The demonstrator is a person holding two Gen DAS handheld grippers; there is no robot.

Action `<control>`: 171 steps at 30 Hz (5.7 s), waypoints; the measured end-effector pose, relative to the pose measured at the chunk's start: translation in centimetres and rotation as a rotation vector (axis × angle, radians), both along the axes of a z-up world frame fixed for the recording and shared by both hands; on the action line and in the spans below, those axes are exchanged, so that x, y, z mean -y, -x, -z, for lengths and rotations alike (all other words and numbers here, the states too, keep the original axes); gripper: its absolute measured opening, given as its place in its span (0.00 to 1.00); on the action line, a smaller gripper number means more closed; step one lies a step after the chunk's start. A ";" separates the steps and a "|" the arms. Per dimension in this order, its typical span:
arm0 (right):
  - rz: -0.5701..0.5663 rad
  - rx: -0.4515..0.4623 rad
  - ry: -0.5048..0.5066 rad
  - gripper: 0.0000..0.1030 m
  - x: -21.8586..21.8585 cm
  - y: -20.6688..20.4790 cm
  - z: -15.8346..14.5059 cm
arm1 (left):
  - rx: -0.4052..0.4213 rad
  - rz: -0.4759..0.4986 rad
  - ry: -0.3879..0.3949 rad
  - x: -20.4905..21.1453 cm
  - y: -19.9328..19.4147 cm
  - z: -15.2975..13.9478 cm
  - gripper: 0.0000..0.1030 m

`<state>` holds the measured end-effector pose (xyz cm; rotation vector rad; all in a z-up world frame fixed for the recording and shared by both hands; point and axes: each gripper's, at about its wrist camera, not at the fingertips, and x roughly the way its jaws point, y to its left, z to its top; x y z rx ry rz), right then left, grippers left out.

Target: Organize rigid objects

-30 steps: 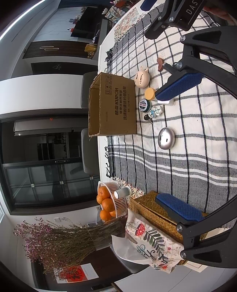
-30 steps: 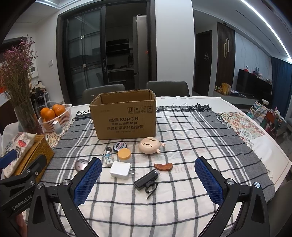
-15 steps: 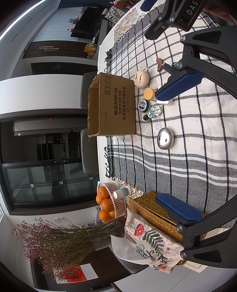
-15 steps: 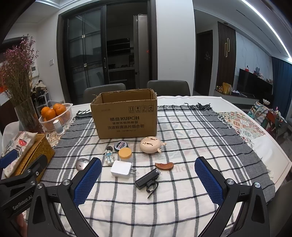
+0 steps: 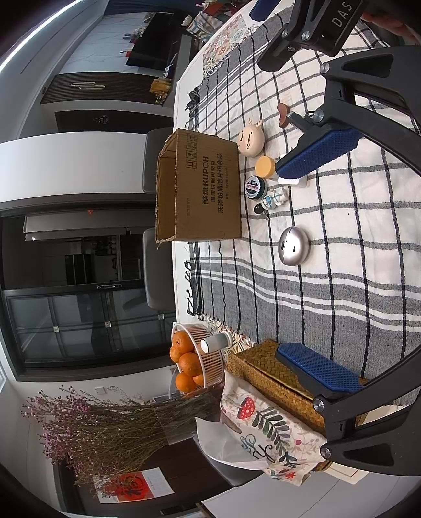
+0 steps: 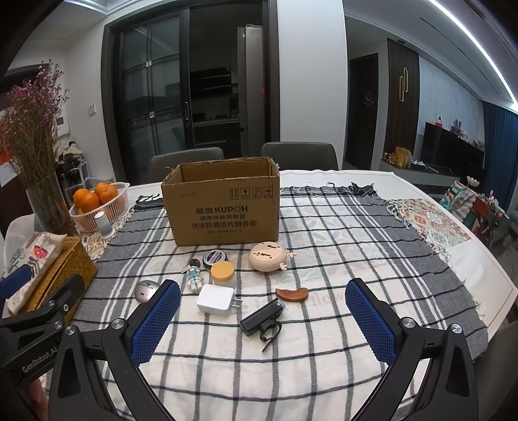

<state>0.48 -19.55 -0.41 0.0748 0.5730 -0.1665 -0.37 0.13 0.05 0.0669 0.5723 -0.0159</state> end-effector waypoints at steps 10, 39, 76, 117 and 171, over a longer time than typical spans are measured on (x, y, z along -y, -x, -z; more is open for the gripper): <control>-0.001 -0.002 0.000 1.00 0.0 -0.2 0.0 | -0.004 0.000 0.002 -0.2 -0.1 0.1 1.00; -0.125 -0.141 -0.047 1.00 -3.2 -6.7 4.5 | -0.117 0.084 -0.024 -2.0 -5.8 5.4 1.00; -0.136 -0.432 -0.100 0.90 -3.3 -17.0 14.7 | -0.347 0.293 -0.018 -0.2 -16.0 15.5 0.87; -0.166 -0.291 -0.170 0.73 -1.5 -14.1 10.3 | -0.251 0.224 0.058 0.9 -13.4 9.4 0.63; -0.174 -0.091 -0.186 0.73 4.6 -28.3 -5.0 | -0.163 0.319 0.050 6.7 -28.8 -5.2 0.63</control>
